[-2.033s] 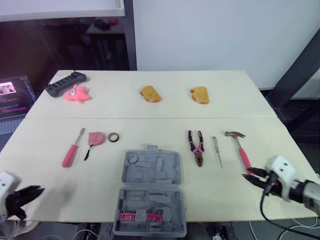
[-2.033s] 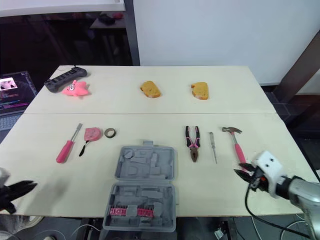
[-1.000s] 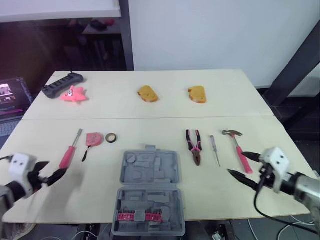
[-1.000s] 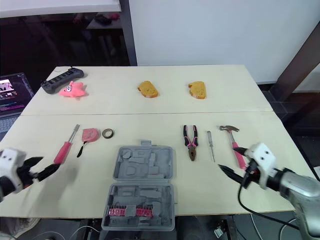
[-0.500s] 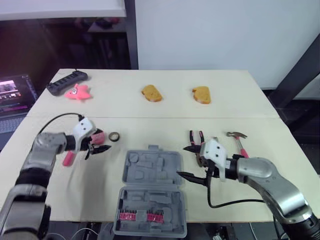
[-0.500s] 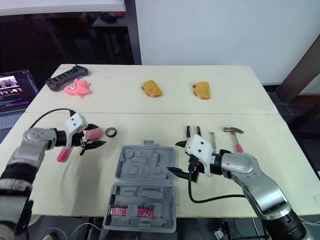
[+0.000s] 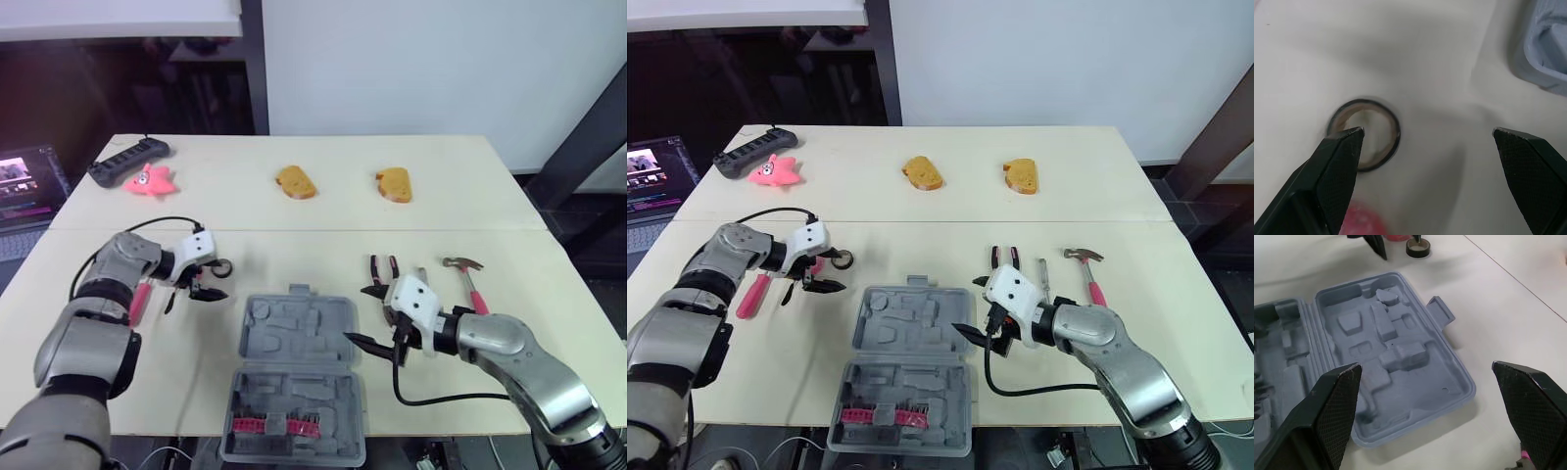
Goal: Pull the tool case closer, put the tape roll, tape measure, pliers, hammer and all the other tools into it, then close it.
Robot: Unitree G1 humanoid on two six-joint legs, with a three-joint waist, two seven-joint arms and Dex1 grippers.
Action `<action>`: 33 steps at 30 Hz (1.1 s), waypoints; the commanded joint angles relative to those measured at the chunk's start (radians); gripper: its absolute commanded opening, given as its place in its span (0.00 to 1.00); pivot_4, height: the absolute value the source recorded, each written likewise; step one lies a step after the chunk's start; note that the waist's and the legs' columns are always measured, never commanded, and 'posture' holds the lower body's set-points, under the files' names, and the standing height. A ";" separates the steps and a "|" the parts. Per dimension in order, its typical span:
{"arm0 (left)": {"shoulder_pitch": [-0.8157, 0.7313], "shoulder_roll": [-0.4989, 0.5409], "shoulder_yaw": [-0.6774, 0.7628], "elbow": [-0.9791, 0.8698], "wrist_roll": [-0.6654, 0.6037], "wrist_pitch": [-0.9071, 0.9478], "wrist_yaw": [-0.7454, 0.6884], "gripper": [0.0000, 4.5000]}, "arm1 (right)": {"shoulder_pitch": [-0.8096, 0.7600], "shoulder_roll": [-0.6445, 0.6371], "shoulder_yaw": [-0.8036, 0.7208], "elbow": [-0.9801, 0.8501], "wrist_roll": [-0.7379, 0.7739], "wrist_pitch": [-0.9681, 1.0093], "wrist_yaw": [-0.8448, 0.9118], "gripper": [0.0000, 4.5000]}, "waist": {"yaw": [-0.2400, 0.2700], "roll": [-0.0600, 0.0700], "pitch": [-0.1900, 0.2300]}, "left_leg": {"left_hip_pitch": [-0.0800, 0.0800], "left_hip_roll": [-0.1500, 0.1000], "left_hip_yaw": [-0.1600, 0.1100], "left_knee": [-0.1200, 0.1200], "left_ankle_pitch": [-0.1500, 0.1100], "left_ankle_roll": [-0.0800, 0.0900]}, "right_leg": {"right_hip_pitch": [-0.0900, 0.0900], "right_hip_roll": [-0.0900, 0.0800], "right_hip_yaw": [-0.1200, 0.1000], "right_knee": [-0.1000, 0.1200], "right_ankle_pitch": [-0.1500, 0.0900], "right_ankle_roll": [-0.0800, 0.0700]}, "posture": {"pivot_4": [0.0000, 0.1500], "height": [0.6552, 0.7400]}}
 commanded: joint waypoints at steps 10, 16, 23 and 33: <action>-0.027 -0.028 0.007 0.031 0.060 0.007 0.096 0.62 | 0.026 0.007 -0.025 -0.059 -0.004 0.016 -0.061 1.00 | 0.004 0.000 0.000 | 0.003 0.000 0.000 0.001 0.000 0.000 | 0.002 0.000 0.000 0.002 0.000 0.000 | 1.00 1.00; -0.039 -0.019 0.014 0.035 0.066 0.006 0.117 0.01 | 0.026 0.010 -0.020 -0.052 -0.005 0.013 -0.071 1.00 | 0.003 0.000 0.000 | 0.002 0.000 -0.001 0.002 0.000 0.000 | 0.002 0.000 0.000 0.003 0.000 0.000 | 1.00 1.00; -0.051 -0.004 0.031 0.032 0.058 -0.010 0.110 0.01 | 0.021 0.020 -0.006 -0.040 -0.015 0.005 -0.082 1.00 | 0.002 0.000 0.000 | 0.002 0.000 -0.001 0.001 0.000 0.000 | 0.002 0.000 0.000 0.003 0.000 0.000 | 1.00 1.00; -0.089 0.032 0.143 -0.040 -0.084 -0.010 -0.217 0.01 | 0.037 0.043 0.005 -0.054 -0.035 0.009 -0.105 1.00 | 0.001 -0.001 0.000 | 0.001 0.000 -0.001 0.001 0.000 0.000 | 0.001 0.000 0.000 0.003 0.000 0.000 | 1.00 1.00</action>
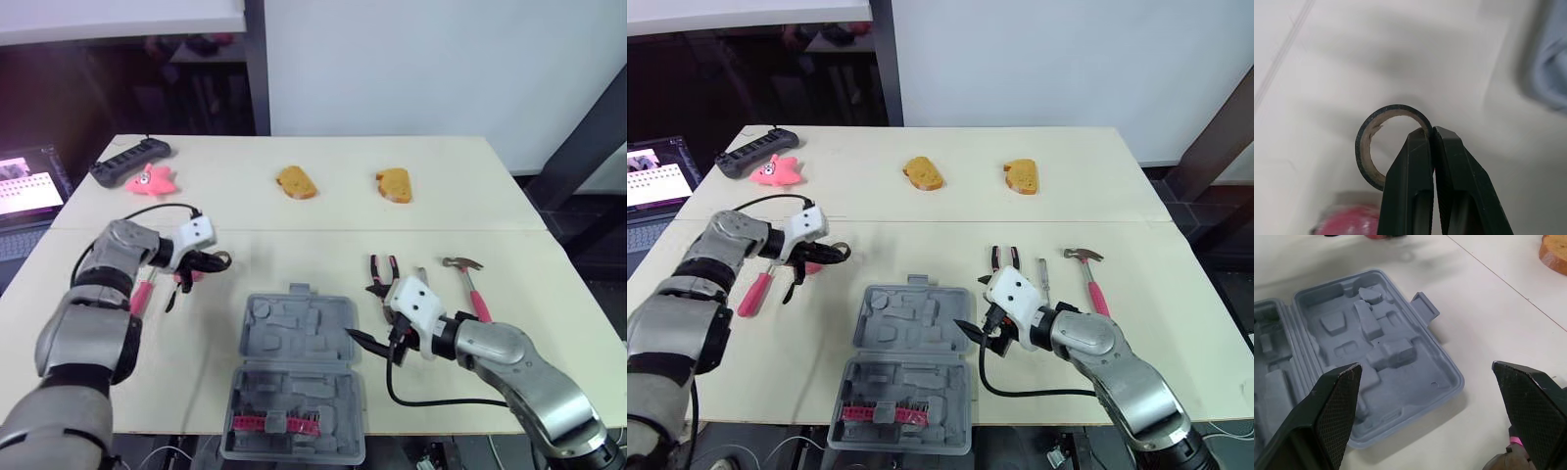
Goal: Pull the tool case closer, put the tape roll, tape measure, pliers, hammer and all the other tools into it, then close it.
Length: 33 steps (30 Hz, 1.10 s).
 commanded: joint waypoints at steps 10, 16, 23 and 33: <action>0.130 -0.079 -0.036 -0.301 -0.126 -0.011 -0.249 0.01 | 0.013 0.053 0.040 -0.044 -0.040 0.005 -0.055 1.00 | 0.000 0.000 0.000 | 0.000 0.000 0.000 0.000 0.000 0.000 | 0.000 0.000 0.000 0.000 0.000 0.000 | 1.00 1.00; 0.246 -0.089 -0.106 -0.443 -0.161 -0.002 -0.249 0.01 | 0.021 0.065 0.044 -0.061 -0.049 0.021 -0.077 1.00 | -0.003 0.000 0.000 | 0.000 0.000 0.000 0.000 0.000 0.000 | 0.000 0.000 0.000 0.000 0.000 0.000 | 1.00 1.00; 0.267 -0.085 -0.119 -0.433 -0.145 -0.008 -0.246 0.01 | 0.024 0.068 0.042 -0.070 -0.053 0.029 -0.089 1.00 | 0.001 0.000 0.000 | 0.001 0.000 -0.001 0.001 0.000 0.000 | 0.000 0.000 0.000 0.002 0.000 0.000 | 1.00 1.00; 0.251 -0.088 -0.146 -0.360 -0.086 -0.046 -0.191 0.01 | 0.024 0.070 0.043 -0.074 -0.054 0.032 -0.097 1.00 | -0.002 0.000 0.000 | 0.001 0.000 -0.001 0.001 0.000 0.000 | 0.000 0.000 0.000 0.002 0.000 0.000 | 1.00 1.00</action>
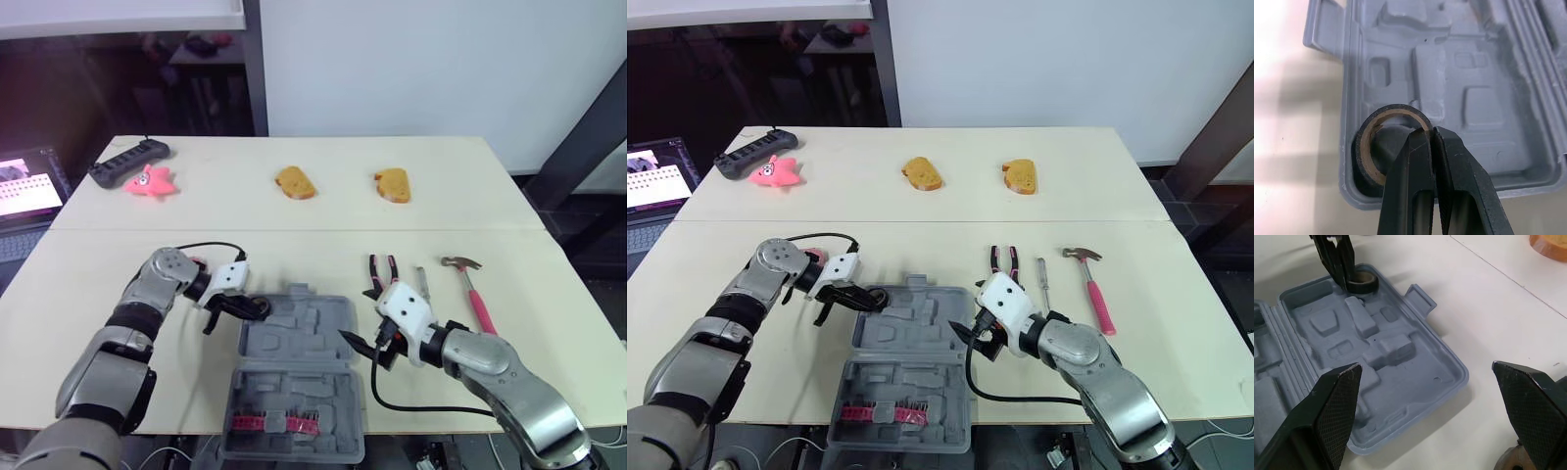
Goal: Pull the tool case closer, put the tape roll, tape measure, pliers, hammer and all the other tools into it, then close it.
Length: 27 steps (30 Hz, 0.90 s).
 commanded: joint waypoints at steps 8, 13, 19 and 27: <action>-0.034 -0.002 0.000 0.022 0.019 -0.014 0.032 0.01 | -0.009 0.013 -0.007 -0.035 -0.003 -0.014 -0.007 1.00 | 0.001 0.000 0.000 | 0.000 0.000 0.000 0.000 0.000 0.000 | 0.000 0.000 0.000 0.000 0.000 0.000 | 1.00 1.00; -0.055 -0.013 0.029 0.014 -0.012 0.002 0.045 0.46 | -0.017 0.014 -0.004 -0.024 -0.005 -0.020 -0.003 1.00 | 0.002 0.000 0.000 | 0.000 0.000 0.000 0.000 0.000 0.000 | 0.000 0.000 0.000 0.000 0.000 0.000 | 1.00 1.00; -0.051 0.011 0.058 -0.051 -0.071 0.059 -0.008 0.56 | -0.023 0.018 -0.002 -0.016 -0.009 -0.024 0.002 1.00 | 0.000 0.000 0.000 | 0.000 0.000 0.000 0.000 0.000 0.000 | 0.000 0.000 0.000 0.000 0.000 0.000 | 1.00 1.00; 0.013 0.031 0.098 -0.112 -0.120 0.087 0.022 0.56 | -0.030 0.029 0.007 -0.003 -0.017 -0.035 0.006 1.00 | -0.001 0.000 0.000 | 0.000 0.000 0.000 0.000 0.000 0.000 | 0.000 0.000 0.000 0.001 0.000 0.000 | 1.00 1.00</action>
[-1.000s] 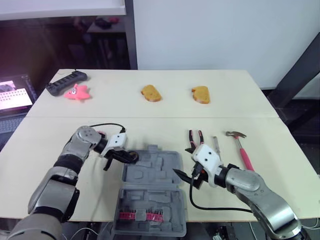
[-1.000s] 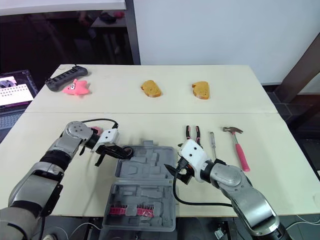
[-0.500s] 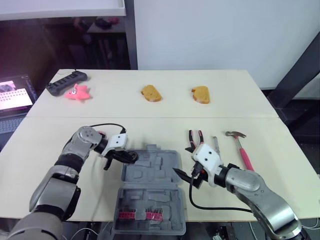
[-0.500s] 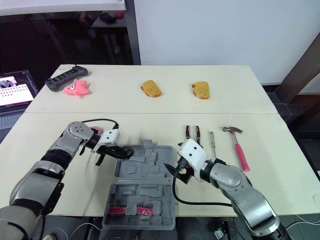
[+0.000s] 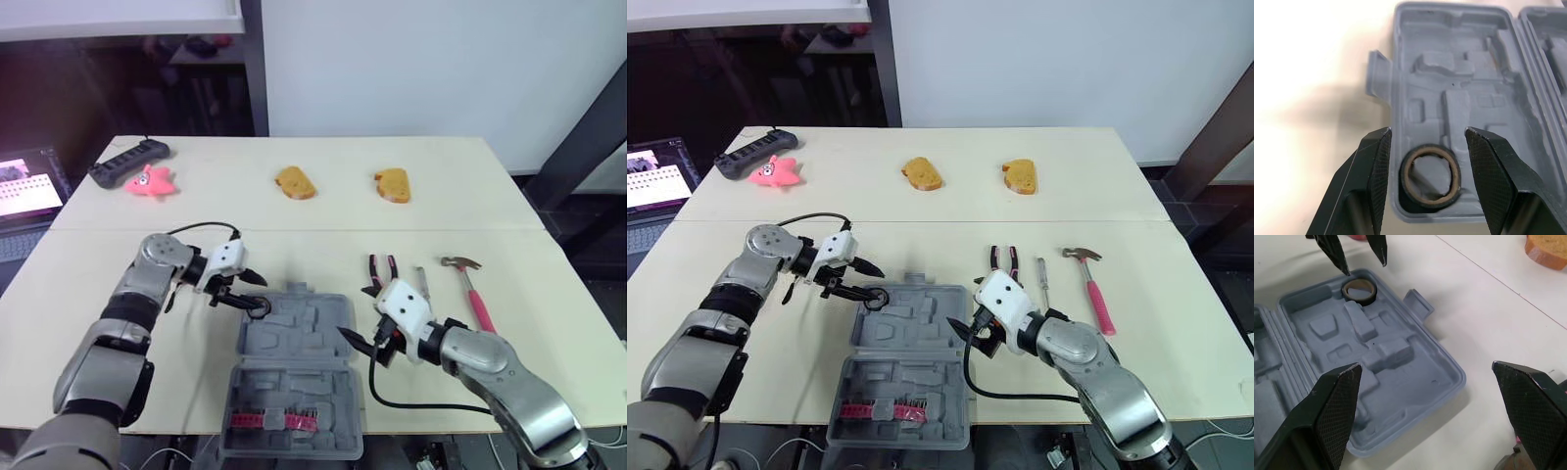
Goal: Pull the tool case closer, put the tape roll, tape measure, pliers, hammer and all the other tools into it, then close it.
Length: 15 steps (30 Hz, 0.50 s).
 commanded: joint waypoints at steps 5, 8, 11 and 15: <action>0.045 0.012 0.039 -0.033 -0.032 -0.014 0.053 0.56 | -0.009 0.012 0.001 -0.013 -0.008 -0.026 0.006 1.00 | 0.005 0.000 0.000 | 0.000 0.000 0.000 0.000 0.000 0.000 | 0.000 0.000 0.000 0.000 0.000 0.000 | 1.00 1.00; 0.053 0.007 0.046 -0.033 -0.034 -0.019 0.085 0.56 | -0.011 0.014 -0.001 -0.010 -0.008 -0.027 0.008 1.00 | 0.005 0.000 0.000 | 0.000 0.000 0.000 0.000 0.000 0.000 | 0.000 0.000 0.000 0.000 0.000 0.000 | 1.00 1.00; 0.058 0.003 0.047 -0.037 -0.040 -0.014 0.093 0.56 | -0.013 0.014 0.000 -0.009 -0.010 -0.027 0.008 1.00 | 0.004 0.000 0.000 | 0.000 0.000 0.000 0.000 0.000 0.000 | 0.000 0.000 0.000 0.000 0.000 0.000 | 1.00 1.00; 0.070 -0.002 0.045 -0.039 -0.046 -0.014 0.093 0.51 | -0.012 0.013 0.001 -0.007 -0.012 -0.030 0.009 1.00 | 0.004 0.000 0.000 | 0.000 0.000 0.000 0.000 0.000 0.000 | 0.000 0.000 0.000 0.000 0.000 0.000 | 1.00 1.00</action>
